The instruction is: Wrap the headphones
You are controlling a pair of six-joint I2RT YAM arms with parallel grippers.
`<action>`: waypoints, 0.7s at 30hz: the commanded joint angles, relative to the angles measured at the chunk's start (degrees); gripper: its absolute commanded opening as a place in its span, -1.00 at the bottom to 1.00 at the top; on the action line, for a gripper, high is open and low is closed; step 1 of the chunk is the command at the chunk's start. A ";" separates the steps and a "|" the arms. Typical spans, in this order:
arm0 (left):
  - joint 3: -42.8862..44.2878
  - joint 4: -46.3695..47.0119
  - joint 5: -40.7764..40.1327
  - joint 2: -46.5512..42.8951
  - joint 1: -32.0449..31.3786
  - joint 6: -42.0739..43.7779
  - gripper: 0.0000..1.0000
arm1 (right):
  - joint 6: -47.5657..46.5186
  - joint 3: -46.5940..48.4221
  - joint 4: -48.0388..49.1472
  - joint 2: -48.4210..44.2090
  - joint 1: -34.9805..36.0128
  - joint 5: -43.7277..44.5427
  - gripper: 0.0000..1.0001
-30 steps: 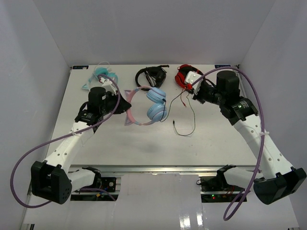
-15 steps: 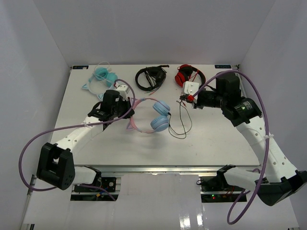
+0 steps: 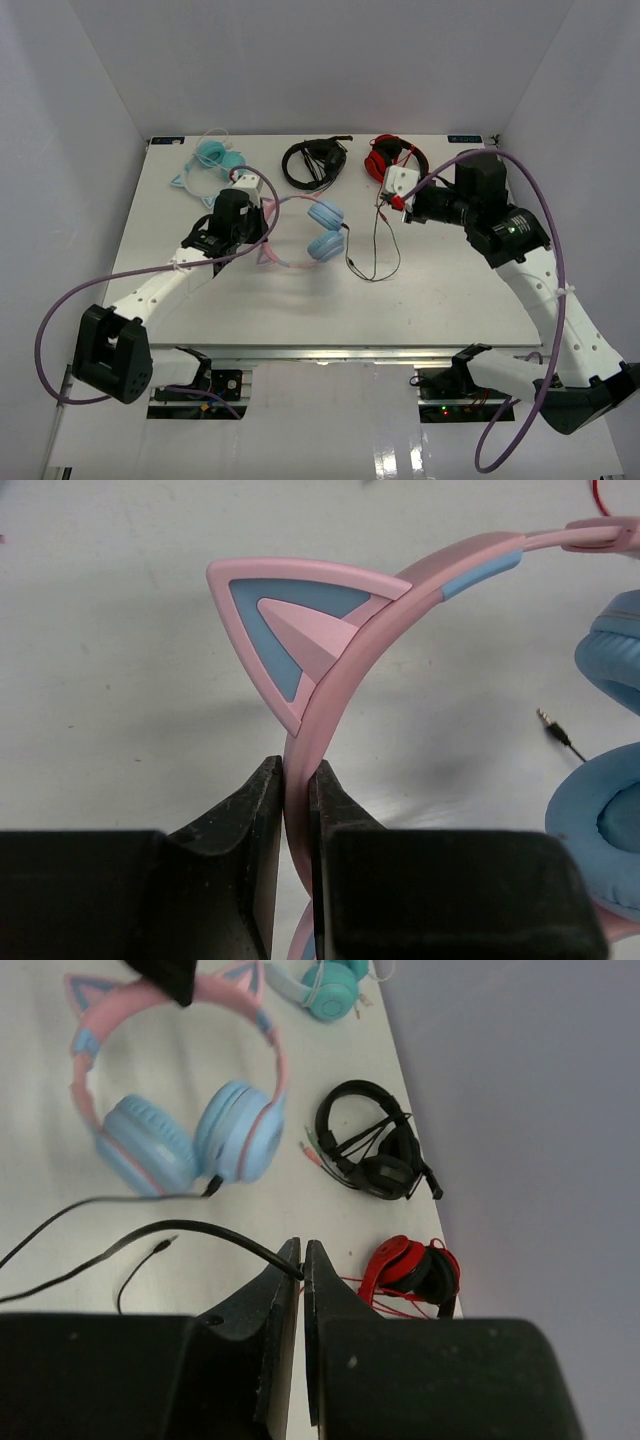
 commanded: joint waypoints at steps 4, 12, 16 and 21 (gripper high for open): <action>0.04 3.53 4.44 2.67 -11.76 7.77 -1.00 | 12.60 5.60 14.45 8.68 0.43 3.56 -0.85; 0.83 7.19 9.35 1.64 -21.06 9.65 -1.00 | 19.81 -4.65 30.19 11.77 0.44 17.60 -0.85; -0.39 8.33 9.08 -2.87 -24.34 7.63 -1.00 | 22.82 -8.88 35.01 12.88 -0.81 26.20 -0.85; -3.50 10.89 9.16 -10.60 -24.77 2.88 -1.00 | 27.02 -12.95 34.51 13.80 -5.29 23.27 -0.85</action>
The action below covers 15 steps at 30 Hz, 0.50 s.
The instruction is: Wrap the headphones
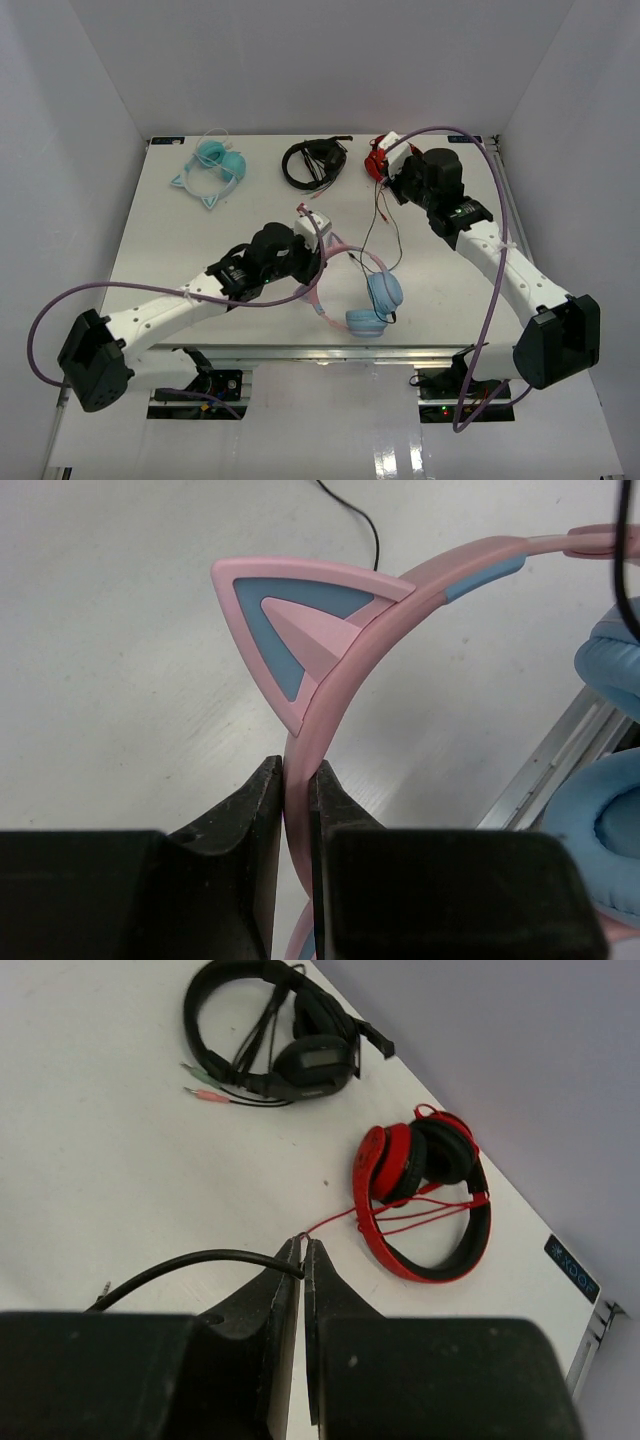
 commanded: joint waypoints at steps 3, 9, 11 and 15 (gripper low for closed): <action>-1.41 7.32 3.03 -11.52 -0.18 -7.77 -1.00 | 7.21 -5.23 3.91 1.08 -5.78 -5.24 -0.85; 0.67 7.59 3.37 -15.06 -0.20 -11.02 -1.00 | 11.35 -8.83 3.07 0.84 -10.04 -29.14 -0.85; 2.71 7.71 4.23 -14.97 -0.20 -12.53 -1.00 | 12.75 -9.17 2.30 1.18 -10.04 -36.87 -0.85; 6.68 8.34 2.58 -13.53 -0.20 -16.17 -1.00 | 22.95 -11.68 10.76 1.81 -10.04 -55.65 -0.85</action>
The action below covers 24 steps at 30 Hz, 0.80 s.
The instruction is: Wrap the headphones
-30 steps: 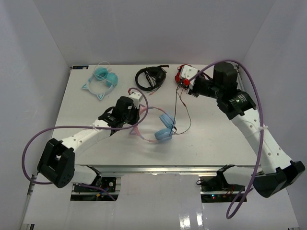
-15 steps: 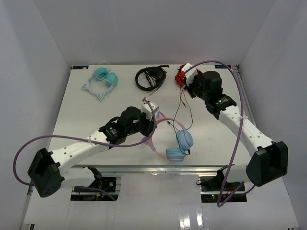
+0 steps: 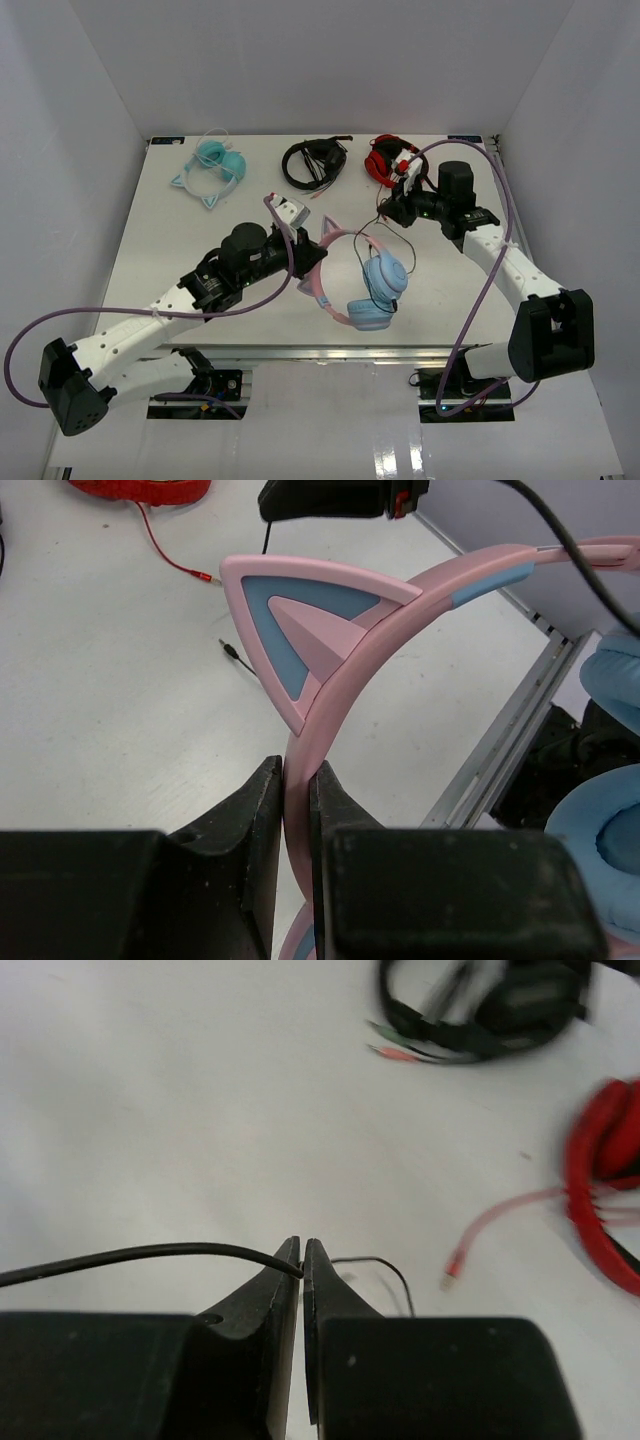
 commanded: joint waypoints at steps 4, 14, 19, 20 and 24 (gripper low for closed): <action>10.11 11.76 -3.04 3.24 -0.12 -9.57 -1.00 | 20.34 -4.52 18.34 0.75 0.09 -29.14 -0.83; 21.21 8.43 -12.86 10.04 -0.29 -10.98 -1.00 | 23.51 -9.86 24.38 -1.78 -0.70 -28.97 -0.85; 25.22 6.74 -14.19 11.89 -0.20 -11.17 -1.00 | 29.30 -12.88 31.89 -0.16 -0.70 -29.71 -0.85; 26.08 6.58 -14.20 12.56 -0.24 -11.28 -1.00 | 30.37 -13.04 33.01 0.14 -0.70 -29.79 -0.85; 29.69 6.53 -14.06 15.23 -0.51 -11.43 -1.00 | 36.72 -13.70 40.27 2.14 -0.52 -29.89 -0.78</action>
